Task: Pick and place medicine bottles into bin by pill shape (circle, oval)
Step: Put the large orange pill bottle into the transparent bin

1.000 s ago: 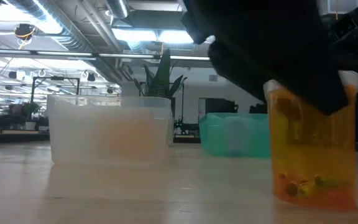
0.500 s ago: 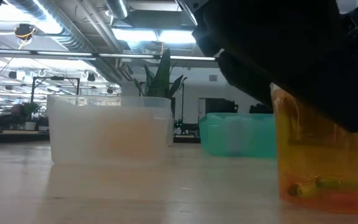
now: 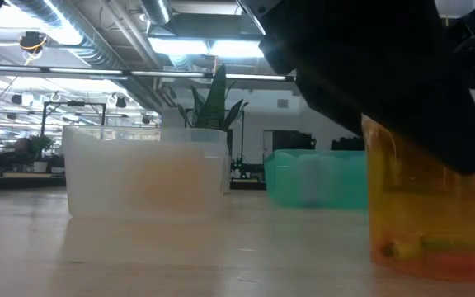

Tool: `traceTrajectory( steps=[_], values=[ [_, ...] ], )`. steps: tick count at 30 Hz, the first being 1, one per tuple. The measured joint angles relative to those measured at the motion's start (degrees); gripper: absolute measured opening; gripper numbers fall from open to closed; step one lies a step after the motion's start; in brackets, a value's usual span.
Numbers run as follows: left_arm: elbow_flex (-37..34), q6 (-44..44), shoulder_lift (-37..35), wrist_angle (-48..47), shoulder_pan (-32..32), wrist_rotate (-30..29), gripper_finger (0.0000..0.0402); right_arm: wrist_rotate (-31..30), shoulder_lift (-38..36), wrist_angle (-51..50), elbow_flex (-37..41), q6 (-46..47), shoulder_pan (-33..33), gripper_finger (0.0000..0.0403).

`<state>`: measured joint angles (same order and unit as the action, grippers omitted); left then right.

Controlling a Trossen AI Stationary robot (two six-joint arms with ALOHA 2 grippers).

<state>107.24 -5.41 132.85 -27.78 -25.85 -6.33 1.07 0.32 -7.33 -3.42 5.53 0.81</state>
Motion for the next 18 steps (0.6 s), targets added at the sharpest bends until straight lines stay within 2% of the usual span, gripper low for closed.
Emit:
traceTrajectory(
  steps=[6,11,18],
  values=[
    [0.1,1.0,-3.5,-5.4,0.8,0.0,0.0185,0.0,0.0,0.0,0.0,0.0,0.0,0.0156],
    [0.1,1.6,-11.5,-13.3,1.1,-2.5,0.0190,0.0,-0.1,0.2,0.1,0.0,0.0,0.0156],
    [0.2,-0.8,-24.0,-25.6,-0.3,-10.1,0.0187,0.0,-0.1,0.1,0.1,0.0,0.0,0.0156]
  ],
)
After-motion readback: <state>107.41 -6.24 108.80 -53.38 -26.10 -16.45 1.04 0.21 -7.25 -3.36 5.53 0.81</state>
